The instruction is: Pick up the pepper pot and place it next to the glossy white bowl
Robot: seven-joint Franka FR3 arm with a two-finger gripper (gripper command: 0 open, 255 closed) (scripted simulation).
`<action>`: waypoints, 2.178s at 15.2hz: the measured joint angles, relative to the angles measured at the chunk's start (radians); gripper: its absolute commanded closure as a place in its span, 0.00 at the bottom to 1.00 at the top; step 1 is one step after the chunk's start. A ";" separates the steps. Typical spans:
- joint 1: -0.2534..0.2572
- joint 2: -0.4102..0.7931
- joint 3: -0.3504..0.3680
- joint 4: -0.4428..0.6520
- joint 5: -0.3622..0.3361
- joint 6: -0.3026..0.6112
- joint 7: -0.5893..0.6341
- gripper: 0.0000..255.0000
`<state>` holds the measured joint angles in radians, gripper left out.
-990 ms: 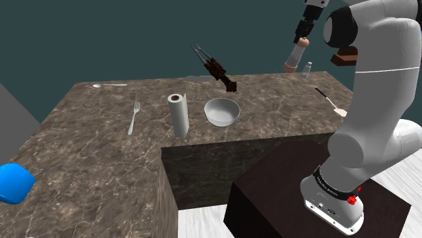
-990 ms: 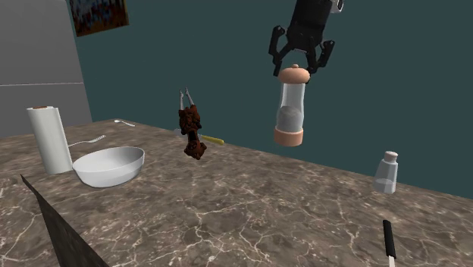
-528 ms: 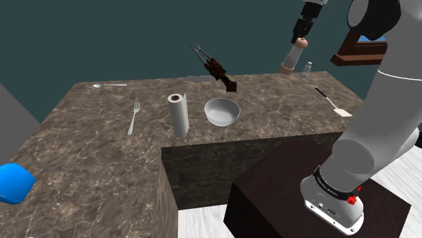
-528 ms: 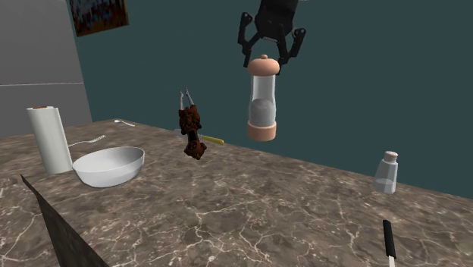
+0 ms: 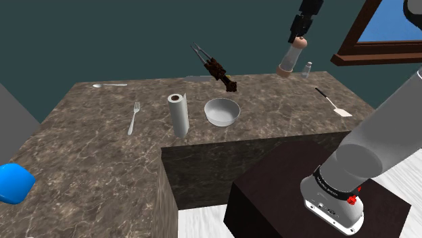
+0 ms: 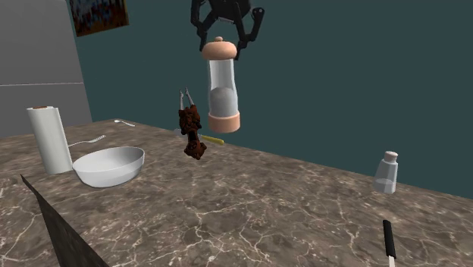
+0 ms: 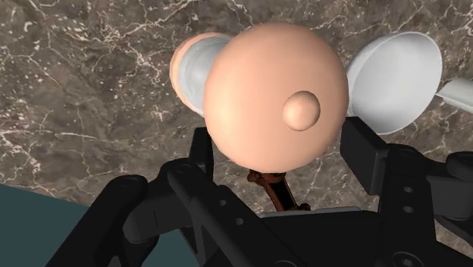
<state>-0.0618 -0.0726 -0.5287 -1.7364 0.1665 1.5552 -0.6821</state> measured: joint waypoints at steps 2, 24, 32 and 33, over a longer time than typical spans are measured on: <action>0.015 -0.068 0.026 -0.058 -0.025 0.007 0.047 1.00; 0.106 -0.543 0.393 -0.388 -0.011 -0.043 0.536 1.00; 0.101 -0.572 0.396 -0.515 -0.012 0.054 0.522 1.00; 0.100 -0.581 0.397 -0.537 -0.013 0.067 0.520 1.00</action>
<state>0.0383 -0.6539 -0.1317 -2.2738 0.1540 1.6223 -0.1617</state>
